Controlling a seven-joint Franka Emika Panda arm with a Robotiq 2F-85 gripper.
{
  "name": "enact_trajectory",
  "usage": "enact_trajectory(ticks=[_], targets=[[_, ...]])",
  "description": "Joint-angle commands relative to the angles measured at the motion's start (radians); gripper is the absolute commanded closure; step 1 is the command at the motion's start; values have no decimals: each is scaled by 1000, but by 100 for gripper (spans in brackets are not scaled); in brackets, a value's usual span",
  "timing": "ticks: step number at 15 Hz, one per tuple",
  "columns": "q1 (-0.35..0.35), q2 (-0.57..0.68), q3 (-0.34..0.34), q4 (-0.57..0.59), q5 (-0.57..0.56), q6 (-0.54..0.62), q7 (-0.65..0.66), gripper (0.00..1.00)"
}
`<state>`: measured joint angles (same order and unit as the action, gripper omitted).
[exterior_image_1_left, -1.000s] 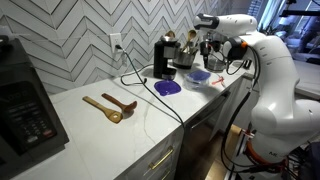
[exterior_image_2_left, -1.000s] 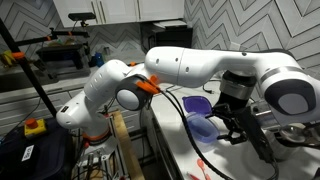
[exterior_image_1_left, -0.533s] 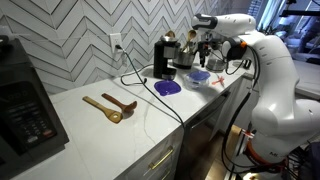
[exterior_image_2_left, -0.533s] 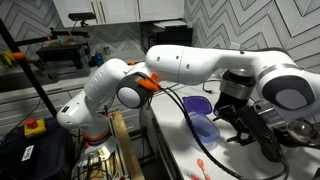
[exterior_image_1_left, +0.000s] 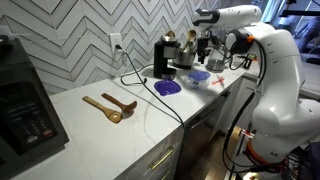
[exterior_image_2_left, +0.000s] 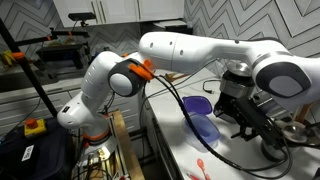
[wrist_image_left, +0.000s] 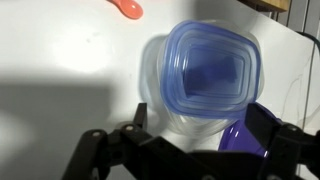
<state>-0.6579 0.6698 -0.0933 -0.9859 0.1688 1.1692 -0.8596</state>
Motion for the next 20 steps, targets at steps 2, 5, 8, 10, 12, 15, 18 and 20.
enact_trajectory(ticks=[2, 5, 8, 10, 12, 15, 18, 20], targets=[[16, -185, -34, -271, -14, 164, 62, 0], [14, -265, -35, -397, 13, 229, 97, 0], [15, -339, -28, -529, 29, 286, 90, 0], [14, -382, -23, -622, 44, 374, 65, 0], [46, -418, -55, -712, 64, 465, 36, 0], [79, -478, -73, -857, 67, 611, -8, 0], [111, -514, -96, -951, 84, 717, -44, 0], [129, -537, -115, -991, 94, 766, -62, 0]])
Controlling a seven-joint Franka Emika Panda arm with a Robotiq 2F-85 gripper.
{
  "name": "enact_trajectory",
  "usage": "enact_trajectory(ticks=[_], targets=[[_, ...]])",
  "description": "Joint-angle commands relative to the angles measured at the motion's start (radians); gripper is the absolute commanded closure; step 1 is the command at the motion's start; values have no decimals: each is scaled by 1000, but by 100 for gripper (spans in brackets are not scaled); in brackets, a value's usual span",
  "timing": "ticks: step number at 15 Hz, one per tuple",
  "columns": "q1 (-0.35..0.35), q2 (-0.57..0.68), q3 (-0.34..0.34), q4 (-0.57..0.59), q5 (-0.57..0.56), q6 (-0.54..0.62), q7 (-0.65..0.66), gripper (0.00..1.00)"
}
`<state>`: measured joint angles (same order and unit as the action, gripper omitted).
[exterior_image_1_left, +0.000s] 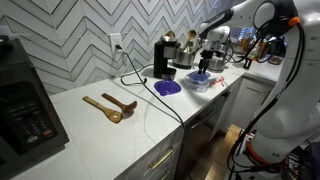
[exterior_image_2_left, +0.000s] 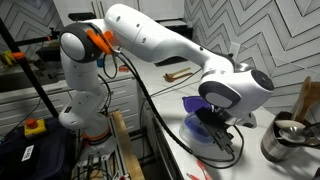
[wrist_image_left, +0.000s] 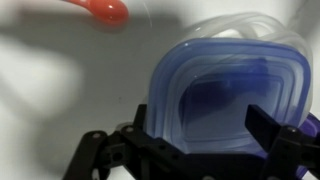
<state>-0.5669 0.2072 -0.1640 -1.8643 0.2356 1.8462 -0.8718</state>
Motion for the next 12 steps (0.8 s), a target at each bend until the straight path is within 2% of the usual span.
enact_trajectory(ticks=[1, 12], targets=[[46, -85, -55, -122, 27, 106, -58, 0], [120, -149, -121, -190, 40, 177, -93, 0]])
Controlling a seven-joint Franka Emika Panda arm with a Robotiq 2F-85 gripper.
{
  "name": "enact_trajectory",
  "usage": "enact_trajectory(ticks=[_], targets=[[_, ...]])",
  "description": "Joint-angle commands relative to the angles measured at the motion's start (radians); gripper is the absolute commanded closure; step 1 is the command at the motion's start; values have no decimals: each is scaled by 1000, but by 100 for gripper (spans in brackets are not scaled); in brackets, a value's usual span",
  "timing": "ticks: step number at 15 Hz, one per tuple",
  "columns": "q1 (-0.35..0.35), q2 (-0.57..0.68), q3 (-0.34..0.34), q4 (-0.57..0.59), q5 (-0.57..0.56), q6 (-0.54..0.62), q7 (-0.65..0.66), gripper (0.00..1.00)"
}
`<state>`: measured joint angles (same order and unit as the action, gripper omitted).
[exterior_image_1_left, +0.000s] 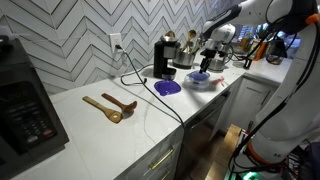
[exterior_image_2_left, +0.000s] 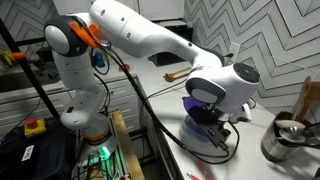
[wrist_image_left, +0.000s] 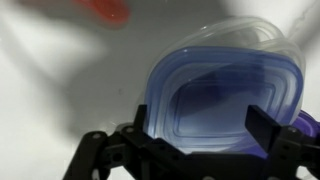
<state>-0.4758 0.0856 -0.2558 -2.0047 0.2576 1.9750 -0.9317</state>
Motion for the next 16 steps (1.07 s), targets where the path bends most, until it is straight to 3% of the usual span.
enact_trajectory(ticks=[1, 16], targets=[[32, -26, -33, -49, 18, 57, -35, 0], [56, -18, -35, -43, 67, 100, -87, 0]])
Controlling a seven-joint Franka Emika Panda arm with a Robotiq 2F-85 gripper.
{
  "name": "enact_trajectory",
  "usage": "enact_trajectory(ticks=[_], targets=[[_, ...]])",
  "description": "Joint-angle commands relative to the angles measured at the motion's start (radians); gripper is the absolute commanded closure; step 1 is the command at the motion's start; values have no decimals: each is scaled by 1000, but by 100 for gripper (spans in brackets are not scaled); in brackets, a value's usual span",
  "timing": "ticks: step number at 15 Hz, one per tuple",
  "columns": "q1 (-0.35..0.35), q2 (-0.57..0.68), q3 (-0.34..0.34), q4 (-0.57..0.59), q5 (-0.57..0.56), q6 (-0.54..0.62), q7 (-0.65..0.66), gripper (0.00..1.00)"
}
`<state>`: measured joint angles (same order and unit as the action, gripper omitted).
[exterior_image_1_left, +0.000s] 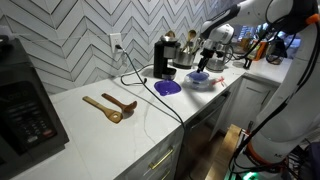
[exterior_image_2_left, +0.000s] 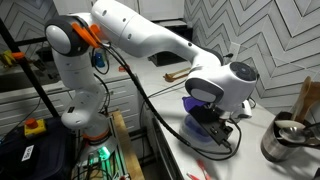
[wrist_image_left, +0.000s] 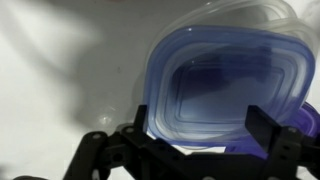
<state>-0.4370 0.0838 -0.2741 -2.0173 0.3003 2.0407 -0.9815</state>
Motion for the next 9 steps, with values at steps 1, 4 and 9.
enact_trajectory(ticks=[1, 4, 9], targets=[[19, -16, -17, -30, 27, 34, -41, 0], [25, -15, -15, -31, 30, 31, -50, 0], [29, -16, -16, -29, 35, 23, -74, 0]])
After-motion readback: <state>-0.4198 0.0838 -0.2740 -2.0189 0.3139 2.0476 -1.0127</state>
